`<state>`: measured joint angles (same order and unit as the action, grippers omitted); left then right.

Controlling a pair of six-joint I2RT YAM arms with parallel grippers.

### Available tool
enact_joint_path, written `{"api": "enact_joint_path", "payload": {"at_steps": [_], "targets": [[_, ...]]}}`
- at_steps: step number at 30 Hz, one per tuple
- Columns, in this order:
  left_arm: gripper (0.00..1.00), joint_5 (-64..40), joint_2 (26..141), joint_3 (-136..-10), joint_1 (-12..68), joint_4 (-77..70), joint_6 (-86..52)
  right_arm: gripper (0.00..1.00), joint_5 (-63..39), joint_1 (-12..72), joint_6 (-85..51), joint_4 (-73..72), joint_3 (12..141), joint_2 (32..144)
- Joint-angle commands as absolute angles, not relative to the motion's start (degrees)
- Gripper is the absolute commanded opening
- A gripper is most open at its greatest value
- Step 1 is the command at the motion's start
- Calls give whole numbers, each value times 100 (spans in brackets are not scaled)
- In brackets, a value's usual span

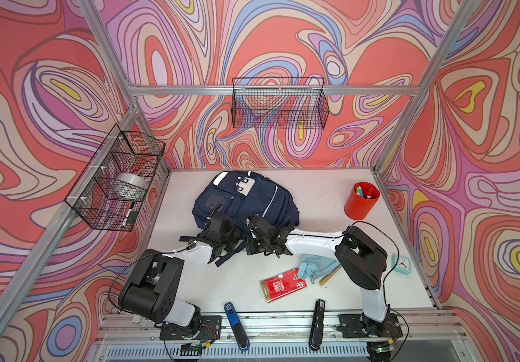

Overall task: Pack books, pencil case, and school supplies into a backpack
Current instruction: Zip the student bag at the center of the table.

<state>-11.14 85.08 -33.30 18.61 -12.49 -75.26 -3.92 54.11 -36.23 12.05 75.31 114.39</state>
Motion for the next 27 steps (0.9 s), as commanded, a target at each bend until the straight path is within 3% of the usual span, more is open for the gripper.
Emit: {"api": "enact_joint_path", "payload": {"at_steps": [1,27], "targets": [[0,-644,8390,-3428,1725,-825,-7462,0,-213,5299,-3401,2196,7333,11163],[0,-422,8218,-3524,1185,-443,-7148,0,-1099,4594,-1721,4334,7607,10828]]}}
